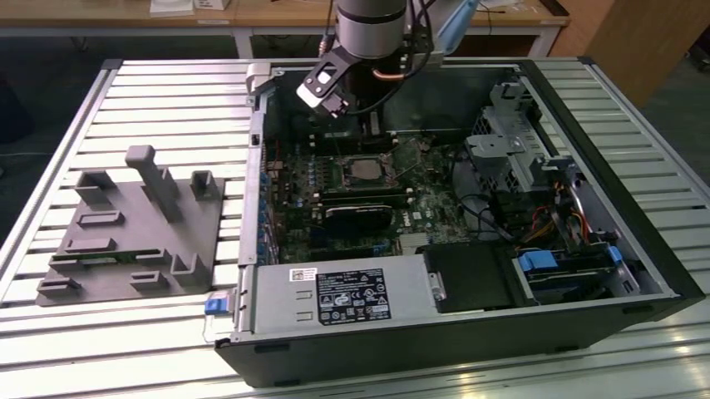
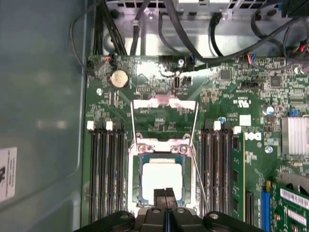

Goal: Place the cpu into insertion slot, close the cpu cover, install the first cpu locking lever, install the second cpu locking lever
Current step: 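Place the cpu into insertion slot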

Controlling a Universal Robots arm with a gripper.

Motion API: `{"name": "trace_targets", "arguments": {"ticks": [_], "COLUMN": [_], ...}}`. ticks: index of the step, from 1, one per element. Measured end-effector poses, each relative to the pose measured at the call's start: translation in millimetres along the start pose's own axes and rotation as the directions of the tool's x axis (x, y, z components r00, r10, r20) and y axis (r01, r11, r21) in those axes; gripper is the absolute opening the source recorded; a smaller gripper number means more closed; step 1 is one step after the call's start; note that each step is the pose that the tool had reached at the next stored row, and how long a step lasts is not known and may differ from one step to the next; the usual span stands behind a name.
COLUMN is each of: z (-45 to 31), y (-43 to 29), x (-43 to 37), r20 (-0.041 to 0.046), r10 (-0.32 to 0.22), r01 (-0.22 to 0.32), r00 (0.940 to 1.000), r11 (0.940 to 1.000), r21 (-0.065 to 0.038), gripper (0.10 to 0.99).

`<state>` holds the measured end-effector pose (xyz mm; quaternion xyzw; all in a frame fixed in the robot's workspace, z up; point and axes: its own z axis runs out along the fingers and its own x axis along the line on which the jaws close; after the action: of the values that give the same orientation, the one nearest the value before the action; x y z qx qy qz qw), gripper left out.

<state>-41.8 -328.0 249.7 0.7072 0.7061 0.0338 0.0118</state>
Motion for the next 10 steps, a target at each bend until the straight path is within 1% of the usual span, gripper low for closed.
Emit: {"name": "trace_targets", "arguments": {"ticks": [3, 5, 7, 10], "z": [0.3, -0.2, -2.3, -7.7], "y": [4.6, 4.8, 5.0, 5.4], "x": [0.2, 0.2, 0.3, 0.5], "r20": [0.0003, 0.0007, 0.0006, 0.0004], "r10": [0.0, 0.001, 0.001, 0.001], "r01": [0.0, -0.001, -0.001, -0.001], "r00": [1.0, 1.0, 1.0, 1.0], "r11": [1.0, 1.0, 1.0, 1.0], "r21": [0.0, 0.0, 0.0, 0.0], "gripper": [0.106, 0.106, 0.106, 0.106]}}
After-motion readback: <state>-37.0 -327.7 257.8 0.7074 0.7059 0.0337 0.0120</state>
